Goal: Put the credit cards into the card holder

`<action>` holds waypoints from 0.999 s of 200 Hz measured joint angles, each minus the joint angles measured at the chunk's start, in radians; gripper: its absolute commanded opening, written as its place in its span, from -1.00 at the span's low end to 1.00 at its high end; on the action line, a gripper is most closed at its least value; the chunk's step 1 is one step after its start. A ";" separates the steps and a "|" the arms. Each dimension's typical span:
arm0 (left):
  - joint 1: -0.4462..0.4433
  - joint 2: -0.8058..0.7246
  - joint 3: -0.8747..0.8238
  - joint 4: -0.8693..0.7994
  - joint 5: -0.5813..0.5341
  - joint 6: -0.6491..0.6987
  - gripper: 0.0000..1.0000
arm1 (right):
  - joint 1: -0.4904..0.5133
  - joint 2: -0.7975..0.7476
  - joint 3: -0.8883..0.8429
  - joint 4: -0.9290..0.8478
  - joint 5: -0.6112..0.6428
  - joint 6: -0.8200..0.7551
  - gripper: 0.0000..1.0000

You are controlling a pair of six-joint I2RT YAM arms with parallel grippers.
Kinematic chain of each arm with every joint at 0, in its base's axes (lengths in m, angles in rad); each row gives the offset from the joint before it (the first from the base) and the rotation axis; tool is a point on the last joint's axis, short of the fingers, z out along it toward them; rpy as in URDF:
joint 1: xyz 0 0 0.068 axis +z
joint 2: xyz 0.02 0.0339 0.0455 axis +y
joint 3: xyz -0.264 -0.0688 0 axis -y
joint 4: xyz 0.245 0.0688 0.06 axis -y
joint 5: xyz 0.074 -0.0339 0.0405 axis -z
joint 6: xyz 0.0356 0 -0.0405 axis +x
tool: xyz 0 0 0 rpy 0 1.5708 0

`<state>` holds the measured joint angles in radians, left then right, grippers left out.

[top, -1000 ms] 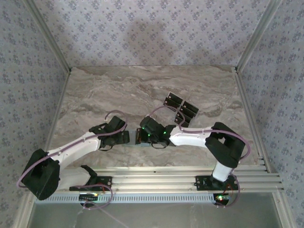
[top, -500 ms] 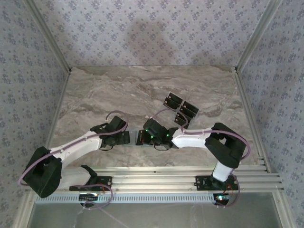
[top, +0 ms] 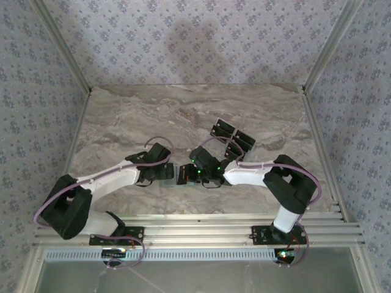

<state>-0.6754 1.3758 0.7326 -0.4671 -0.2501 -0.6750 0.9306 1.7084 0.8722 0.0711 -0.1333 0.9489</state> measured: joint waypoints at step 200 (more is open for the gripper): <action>-0.001 0.058 -0.032 0.008 -0.038 -0.051 1.00 | -0.045 -0.032 -0.022 0.040 -0.089 -0.067 -1.00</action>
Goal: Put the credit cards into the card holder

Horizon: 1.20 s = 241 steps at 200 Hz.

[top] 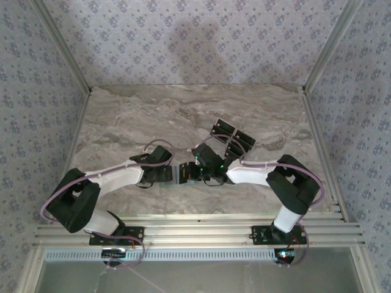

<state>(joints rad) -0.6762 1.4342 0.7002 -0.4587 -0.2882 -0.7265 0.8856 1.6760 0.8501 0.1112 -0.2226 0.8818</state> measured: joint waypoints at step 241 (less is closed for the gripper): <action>0.000 -0.013 -0.015 0.010 -0.013 -0.001 0.99 | -0.075 0.075 -0.100 0.314 -0.179 0.031 -1.00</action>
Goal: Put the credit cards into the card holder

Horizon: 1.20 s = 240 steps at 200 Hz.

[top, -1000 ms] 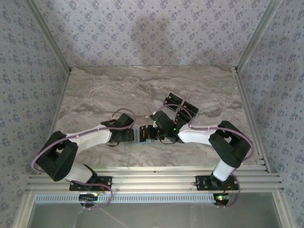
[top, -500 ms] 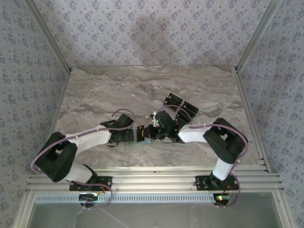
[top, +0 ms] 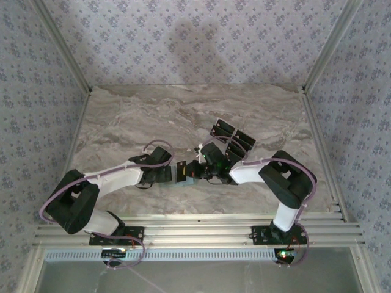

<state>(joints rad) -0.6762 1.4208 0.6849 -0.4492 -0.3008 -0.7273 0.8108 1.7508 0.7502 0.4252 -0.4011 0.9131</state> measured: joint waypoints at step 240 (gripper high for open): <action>0.000 -0.008 -0.006 -0.002 -0.025 -0.008 0.99 | -0.002 0.058 -0.049 0.153 -0.032 0.118 -1.00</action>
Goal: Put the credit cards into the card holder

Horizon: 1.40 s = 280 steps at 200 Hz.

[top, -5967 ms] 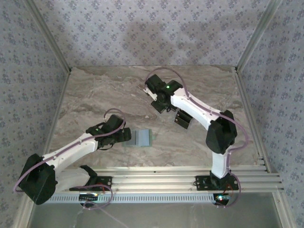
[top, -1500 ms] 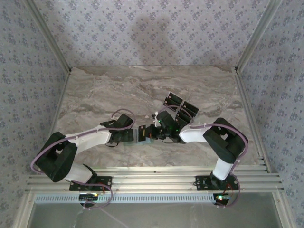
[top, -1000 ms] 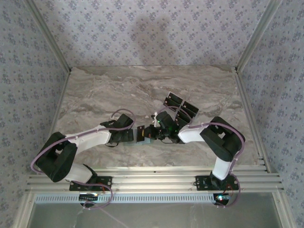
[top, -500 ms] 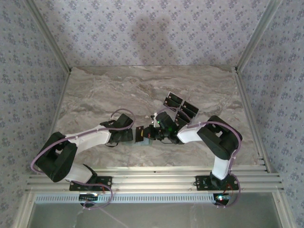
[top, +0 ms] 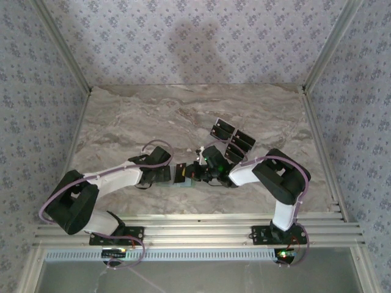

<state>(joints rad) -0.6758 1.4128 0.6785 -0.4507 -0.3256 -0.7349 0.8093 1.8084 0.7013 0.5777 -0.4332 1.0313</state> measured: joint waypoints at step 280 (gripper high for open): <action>-0.041 -0.029 -0.029 -0.008 0.045 0.007 0.99 | -0.062 -0.057 -0.010 -0.156 -0.025 -0.097 -1.00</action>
<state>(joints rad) -0.7166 1.3838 0.6498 -0.4587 -0.2806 -0.7280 0.7475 1.7515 0.6910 0.4213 -0.4580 0.9340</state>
